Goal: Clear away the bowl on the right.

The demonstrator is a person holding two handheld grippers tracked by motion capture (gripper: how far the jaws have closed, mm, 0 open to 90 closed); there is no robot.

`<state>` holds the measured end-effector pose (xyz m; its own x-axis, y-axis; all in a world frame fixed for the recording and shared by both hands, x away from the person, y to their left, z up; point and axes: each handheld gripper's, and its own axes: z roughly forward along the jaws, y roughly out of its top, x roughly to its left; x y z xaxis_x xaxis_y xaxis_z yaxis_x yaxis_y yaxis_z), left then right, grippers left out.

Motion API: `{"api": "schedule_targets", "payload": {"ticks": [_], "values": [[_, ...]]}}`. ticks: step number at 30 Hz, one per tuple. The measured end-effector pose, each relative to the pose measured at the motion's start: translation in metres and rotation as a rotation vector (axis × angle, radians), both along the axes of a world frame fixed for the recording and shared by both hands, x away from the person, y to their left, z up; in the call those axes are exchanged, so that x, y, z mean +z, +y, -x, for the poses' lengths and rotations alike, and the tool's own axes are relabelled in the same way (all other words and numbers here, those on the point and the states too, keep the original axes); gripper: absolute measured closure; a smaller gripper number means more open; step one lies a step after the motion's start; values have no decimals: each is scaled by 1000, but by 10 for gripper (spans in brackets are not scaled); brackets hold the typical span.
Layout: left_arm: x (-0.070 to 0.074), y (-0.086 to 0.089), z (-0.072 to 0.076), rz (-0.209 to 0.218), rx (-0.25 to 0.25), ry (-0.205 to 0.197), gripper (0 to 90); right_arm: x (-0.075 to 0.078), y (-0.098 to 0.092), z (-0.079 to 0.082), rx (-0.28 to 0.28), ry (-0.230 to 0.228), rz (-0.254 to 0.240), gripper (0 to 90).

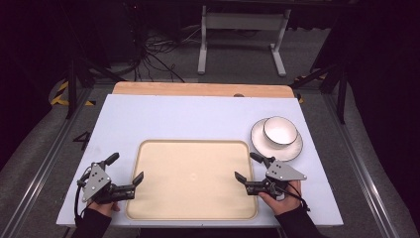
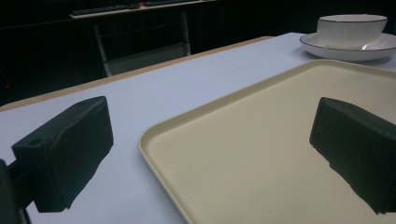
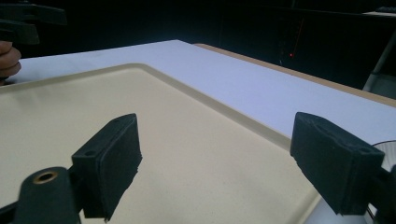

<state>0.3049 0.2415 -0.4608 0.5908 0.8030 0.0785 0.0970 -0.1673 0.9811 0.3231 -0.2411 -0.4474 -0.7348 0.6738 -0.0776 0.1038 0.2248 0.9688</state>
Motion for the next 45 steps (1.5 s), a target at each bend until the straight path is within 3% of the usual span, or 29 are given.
{"api": "schedule_targets", "payload": {"ticks": [20,26,35,45], "values": [[0,0,0,-2,-1,-1,1,0,2,1,7,7,10,154],[0,0,1,0,3,2,1,1,5,0,2,10,56,139],[0,0,0,-2,3,4,1,20,10,4,2,-29,51,134],[0,0,0,-4,4,2,2,44,9,11,13,-79,0,134]]}}
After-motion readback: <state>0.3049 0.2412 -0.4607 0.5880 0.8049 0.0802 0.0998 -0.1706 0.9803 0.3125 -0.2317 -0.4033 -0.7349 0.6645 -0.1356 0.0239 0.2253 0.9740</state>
